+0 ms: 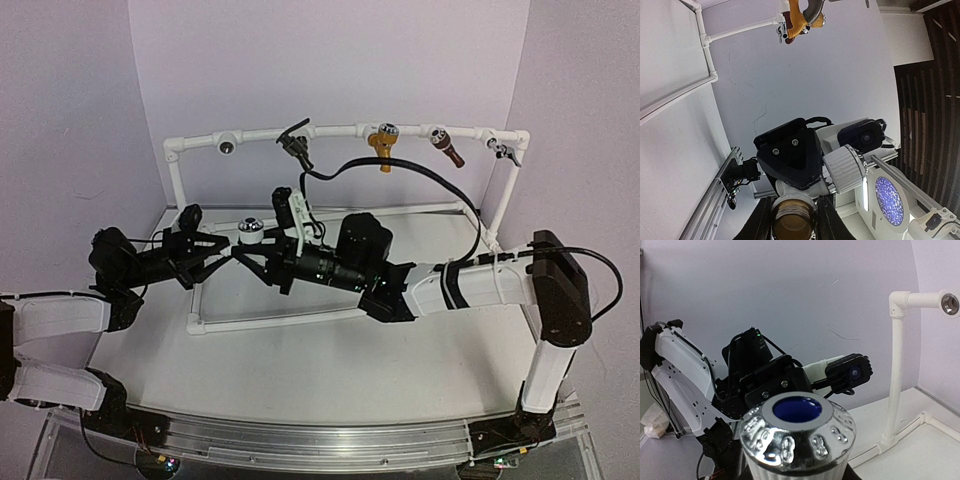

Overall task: Install the water faucets
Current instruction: Pass from the left arm to the right, then hold the pipe with the faucet installed at the center of the board.

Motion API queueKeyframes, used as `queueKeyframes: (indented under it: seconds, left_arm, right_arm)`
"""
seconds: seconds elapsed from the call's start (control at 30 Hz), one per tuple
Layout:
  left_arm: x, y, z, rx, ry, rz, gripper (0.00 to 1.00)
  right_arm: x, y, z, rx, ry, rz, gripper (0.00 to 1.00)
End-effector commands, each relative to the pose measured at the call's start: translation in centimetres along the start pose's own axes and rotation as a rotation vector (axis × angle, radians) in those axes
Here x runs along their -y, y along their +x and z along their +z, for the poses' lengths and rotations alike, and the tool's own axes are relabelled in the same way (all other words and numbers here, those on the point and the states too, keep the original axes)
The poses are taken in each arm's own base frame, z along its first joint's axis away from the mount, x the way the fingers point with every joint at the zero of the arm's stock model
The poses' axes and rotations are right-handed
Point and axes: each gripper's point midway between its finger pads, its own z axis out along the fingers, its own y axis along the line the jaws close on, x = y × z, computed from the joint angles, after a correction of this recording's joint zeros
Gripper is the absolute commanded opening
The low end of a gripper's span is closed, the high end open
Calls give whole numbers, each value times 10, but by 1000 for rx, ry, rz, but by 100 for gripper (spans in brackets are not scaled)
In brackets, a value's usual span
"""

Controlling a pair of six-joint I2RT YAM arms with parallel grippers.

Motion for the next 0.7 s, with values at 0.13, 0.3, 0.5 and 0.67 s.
queueKeyframes:
  seconds: [0.13, 0.3, 0.5, 0.67]
  left_arm:
    - [12, -1, 1, -6, 19, 57, 14]
    - [-46, -14, -14, 57, -280, -24, 66]
    - [-130, -51, -101, 293, -854, -129, 67]
    - [-170, -73, -155, 350, -1218, -87, 66]
  right_arm:
    - [4, -24, -3, 69, 46, -34, 0]
    - [25, -1, -23, -76, 205, -138, 0]
    - [60, 25, -62, -379, 430, -435, 0]
    - [63, 16, -65, -550, 490, -782, 0]
